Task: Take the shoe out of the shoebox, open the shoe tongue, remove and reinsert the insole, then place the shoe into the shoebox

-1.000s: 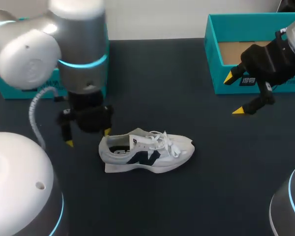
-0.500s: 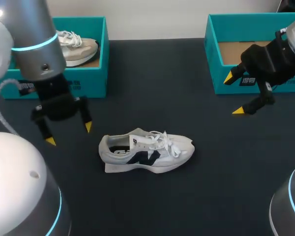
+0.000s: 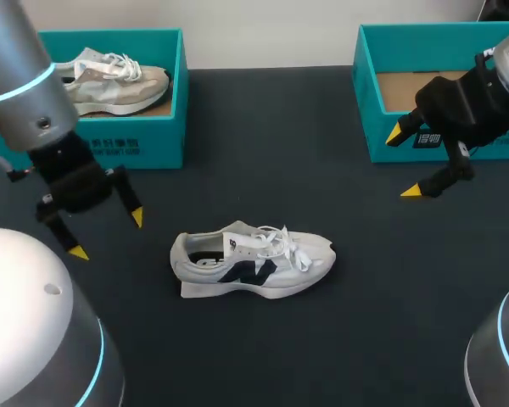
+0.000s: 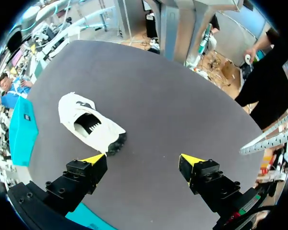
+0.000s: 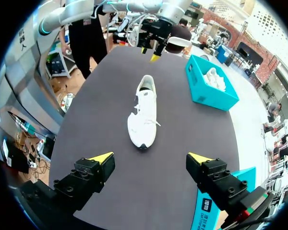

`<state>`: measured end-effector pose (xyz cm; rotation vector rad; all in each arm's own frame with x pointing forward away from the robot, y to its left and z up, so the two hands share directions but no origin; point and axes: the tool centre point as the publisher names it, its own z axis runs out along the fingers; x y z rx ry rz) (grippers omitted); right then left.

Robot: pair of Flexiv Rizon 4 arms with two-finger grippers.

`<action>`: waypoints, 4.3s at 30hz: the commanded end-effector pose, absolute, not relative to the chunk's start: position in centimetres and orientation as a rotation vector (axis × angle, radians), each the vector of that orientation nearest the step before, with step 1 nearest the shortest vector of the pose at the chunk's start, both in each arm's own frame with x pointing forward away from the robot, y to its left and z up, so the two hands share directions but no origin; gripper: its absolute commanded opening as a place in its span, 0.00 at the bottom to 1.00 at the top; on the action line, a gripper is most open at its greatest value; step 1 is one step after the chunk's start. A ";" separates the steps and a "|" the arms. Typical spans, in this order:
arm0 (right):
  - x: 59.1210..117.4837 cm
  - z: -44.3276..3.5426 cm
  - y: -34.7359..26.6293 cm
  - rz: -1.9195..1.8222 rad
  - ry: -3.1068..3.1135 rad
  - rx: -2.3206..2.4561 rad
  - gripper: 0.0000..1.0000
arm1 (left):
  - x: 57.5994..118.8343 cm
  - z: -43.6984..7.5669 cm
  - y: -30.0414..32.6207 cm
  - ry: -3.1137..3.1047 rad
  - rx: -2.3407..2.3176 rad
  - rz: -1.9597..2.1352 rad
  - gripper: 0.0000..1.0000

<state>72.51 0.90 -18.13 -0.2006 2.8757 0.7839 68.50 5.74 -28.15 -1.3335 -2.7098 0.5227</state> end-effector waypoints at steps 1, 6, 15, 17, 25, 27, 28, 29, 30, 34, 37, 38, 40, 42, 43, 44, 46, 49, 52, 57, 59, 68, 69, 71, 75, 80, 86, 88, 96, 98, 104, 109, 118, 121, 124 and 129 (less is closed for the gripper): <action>72.6 -18.2 1.0 0.781 2.878 -0.200 1.00 | 68.9 -29.4 7.0 -2.832 -1.241 0.750 1.00; 72.6 -18.2 1.0 0.781 2.878 -0.200 1.00 | 69.3 -30.4 8.4 -2.867 -1.016 0.936 1.00; 72.6 -18.2 1.0 0.781 2.878 -0.200 1.00 | 69.6 -32.2 10.5 -2.787 -0.733 1.270 1.00; 72.6 -18.2 1.0 0.781 2.878 -0.200 1.00 | 69.6 -32.6 10.9 -2.788 -0.675 1.331 1.00; 72.6 -18.2 1.0 0.781 2.878 -0.200 1.00 | 70.1 -34.0 11.9 -2.723 -0.478 1.522 1.00; 72.6 -18.2 1.0 0.781 2.878 -0.200 1.00 | 70.2 -34.3 12.1 -2.694 -0.419 1.572 1.00; 72.6 -18.2 1.0 0.781 2.878 -0.200 1.00 | 70.3 -34.4 12.3 -2.680 -0.408 1.599 1.00; 72.6 -18.2 1.0 0.781 2.878 -0.200 1.00 | 70.4 -34.6 12.5 -2.672 -0.376 1.621 1.00; 72.6 -18.2 1.0 0.781 2.878 -0.200 1.00 | 70.5 -34.8 12.6 -2.643 -0.353 1.639 1.00; 72.6 -18.2 1.0 0.781 2.878 -0.200 1.00 | 70.7 -35.5 13.0 -2.598 -0.281 1.690 1.00; 72.6 -18.2 1.0 0.781 2.878 -0.200 1.00 | 70.6 -36.0 13.2 -2.593 -0.263 1.694 1.00; 72.6 -18.2 1.0 0.781 2.878 -0.200 1.00 | 70.6 -36.1 13.2 -2.576 -0.248 1.704 1.00; 72.6 -18.2 1.0 0.781 2.878 -0.200 1.00 | 70.5 -36.7 13.3 -2.545 -0.213 1.743 1.00; 72.6 -18.2 1.0 0.781 2.878 -0.200 1.00 | 70.5 -37.1 13.5 -2.537 -0.178 1.791 1.00; 72.6 -18.2 1.0 0.781 2.878 -0.200 1.00 | 70.5 -37.2 13.6 -2.526 -0.154 1.804 1.00; 72.6 -18.2 1.0 0.781 2.878 -0.200 1.00 | 70.5 -37.4 13.7 -2.519 -0.130 1.825 1.00; 72.6 -18.2 1.0 0.781 2.878 -0.200 1.00 | 70.4 -37.5 13.9 -2.532 -0.096 1.843 1.00; 72.6 -18.2 1.0 0.781 2.878 -0.200 1.00 | 70.0 -37.5 14.1 -2.530 -0.056 1.879 1.00; 72.6 -18.2 1.0 0.781 2.878 -0.200 1.00 | 69.8 -37.5 14.2 -2.546 -0.026 1.892 1.00; 72.6 -18.2 1.0 0.781 2.878 -0.200 1.00 | 69.7 -37.6 14.3 -2.541 0.000 1.873 1.00; 72.6 -18.2 1.0 0.781 2.878 -0.200 1.00 | 69.7 -37.6 14.3 -2.541 0.000 1.873 1.00; 72.6 -18.2 1.0 0.781 2.878 -0.200 1.00 | 69.7 -37.6 14.3 -2.541 0.000 1.873 1.00; 72.6 -18.2 1.0 0.781 2.878 -0.200 1.00 | 69.7 -37.6 14.3 -2.541 0.000 1.873 1.00; 72.6 -18.2 1.0 0.781 2.878 -0.200 1.00 | 69.7 -37.6 14.3 -2.541 0.000 1.873 1.00; 72.6 -18.2 1.0 0.781 2.878 -0.200 1.00 | 69.0 -37.8 12.8 -2.590 0.030 1.870 1.00; 72.6 -18.2 1.0 0.781 2.878 -0.200 1.00 | 68.9 -38.2 11.0 -2.576 0.102 1.903 1.00; 72.6 -18.2 1.0 0.781 2.878 -0.200 1.00 | 68.6 -38.2 8.8 -2.579 0.090 1.912 1.00; 72.6 -18.2 1.0 0.781 2.878 -0.200 1.00 | 68.7 -38.4 8.0 -2.568 0.091 1.900 1.00; 72.6 -18.2 1.0 0.781 2.878 -0.200 1.00 | 69.1 -38.4 4.5 -2.574 0.100 1.907 1.00; 72.6 -18.2 1.0 0.781 2.878 -0.200 1.00 | 69.0 -38.5 3.6 -2.568 0.096 1.910 1.00; 72.6 -18.2 1.0 0.781 2.878 -0.200 1.00 | 69.1 -38.9 1.4 -2.569 0.114 1.908 1.00; 72.6 -18.2 1.0 0.781 2.878 -0.200 1.00 | 69.6 -39.0 0.1 -2.558 0.119 1.918 1.00; 72.6 -18.2 1.0 0.781 2.878 -0.200 1.00 | 70.3 -40.0 -1.9 -2.549 0.116 1.890 1.00; 72.6 -18.2 1.0 0.781 2.878 -0.200 1.00 | 70.5 -40.2 -2.3 -2.547 0.127 1.889 1.00; 72.6 -18.2 1.0 0.781 2.878 -0.200 1.00 | 70.6 -40.3 -2.8 -2.542 0.143 1.895 1.00; 72.6 -18.2 1.0 0.781 2.878 -0.200 1.00 | 70.5 -40.4 -3.5 -2.532 0.123 1.888 1.00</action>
